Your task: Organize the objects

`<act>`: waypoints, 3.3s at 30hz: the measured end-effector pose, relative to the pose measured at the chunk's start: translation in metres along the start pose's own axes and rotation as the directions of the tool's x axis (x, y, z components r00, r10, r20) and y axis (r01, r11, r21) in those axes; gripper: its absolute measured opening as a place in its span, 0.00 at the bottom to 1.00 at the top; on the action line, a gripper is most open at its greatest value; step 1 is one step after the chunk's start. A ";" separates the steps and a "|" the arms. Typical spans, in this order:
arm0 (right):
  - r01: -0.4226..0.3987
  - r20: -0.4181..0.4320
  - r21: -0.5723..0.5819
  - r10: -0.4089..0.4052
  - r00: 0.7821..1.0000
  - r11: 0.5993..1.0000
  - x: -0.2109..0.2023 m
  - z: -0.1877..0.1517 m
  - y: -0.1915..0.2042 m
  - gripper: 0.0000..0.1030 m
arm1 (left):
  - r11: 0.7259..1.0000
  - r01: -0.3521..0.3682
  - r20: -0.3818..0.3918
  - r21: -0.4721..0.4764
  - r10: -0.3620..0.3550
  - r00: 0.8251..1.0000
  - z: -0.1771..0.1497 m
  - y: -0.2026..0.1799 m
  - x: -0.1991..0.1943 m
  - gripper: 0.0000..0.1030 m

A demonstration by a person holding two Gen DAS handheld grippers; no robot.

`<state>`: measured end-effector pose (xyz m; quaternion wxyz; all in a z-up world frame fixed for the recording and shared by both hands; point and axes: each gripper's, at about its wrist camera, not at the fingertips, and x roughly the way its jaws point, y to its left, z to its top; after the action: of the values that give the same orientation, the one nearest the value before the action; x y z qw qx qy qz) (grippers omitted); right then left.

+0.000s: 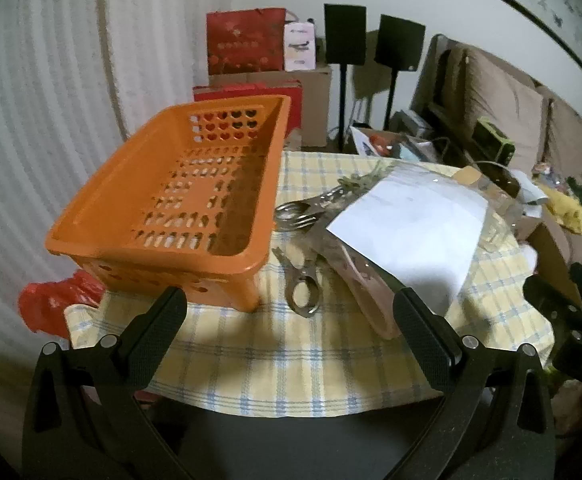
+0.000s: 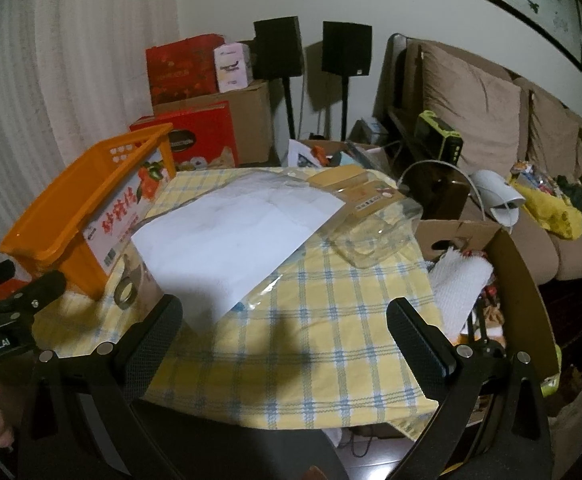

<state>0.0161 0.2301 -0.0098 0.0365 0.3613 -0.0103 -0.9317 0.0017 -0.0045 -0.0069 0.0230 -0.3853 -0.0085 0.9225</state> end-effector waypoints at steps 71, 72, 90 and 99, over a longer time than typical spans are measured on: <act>-0.274 -0.176 -0.045 0.263 0.949 0.961 0.047 -0.016 -0.002 0.54 | 0.932 0.363 -0.087 -0.021 -0.363 0.928 0.044 -0.015 0.041 0.16; -0.285 -0.178 -0.060 0.271 0.946 0.957 0.051 -0.015 0.003 0.54 | 0.933 0.358 -0.081 -0.025 -0.359 0.930 0.047 -0.010 0.040 0.16; -0.437 -0.222 -0.146 0.401 0.889 0.887 0.062 0.005 0.064 0.44 | 0.923 0.382 -0.032 -0.052 -0.384 0.923 0.057 0.034 0.005 0.16; -0.525 -0.290 -0.179 0.466 0.836 0.832 0.080 0.006 0.118 0.44 | 0.919 0.393 0.068 -0.024 -0.391 0.918 0.060 0.048 -0.046 0.16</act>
<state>-0.0396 0.1059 -0.0540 0.3247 0.4454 0.0183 -0.8342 -0.0105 -0.0550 0.0659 0.1999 -0.3475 -0.1035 0.9103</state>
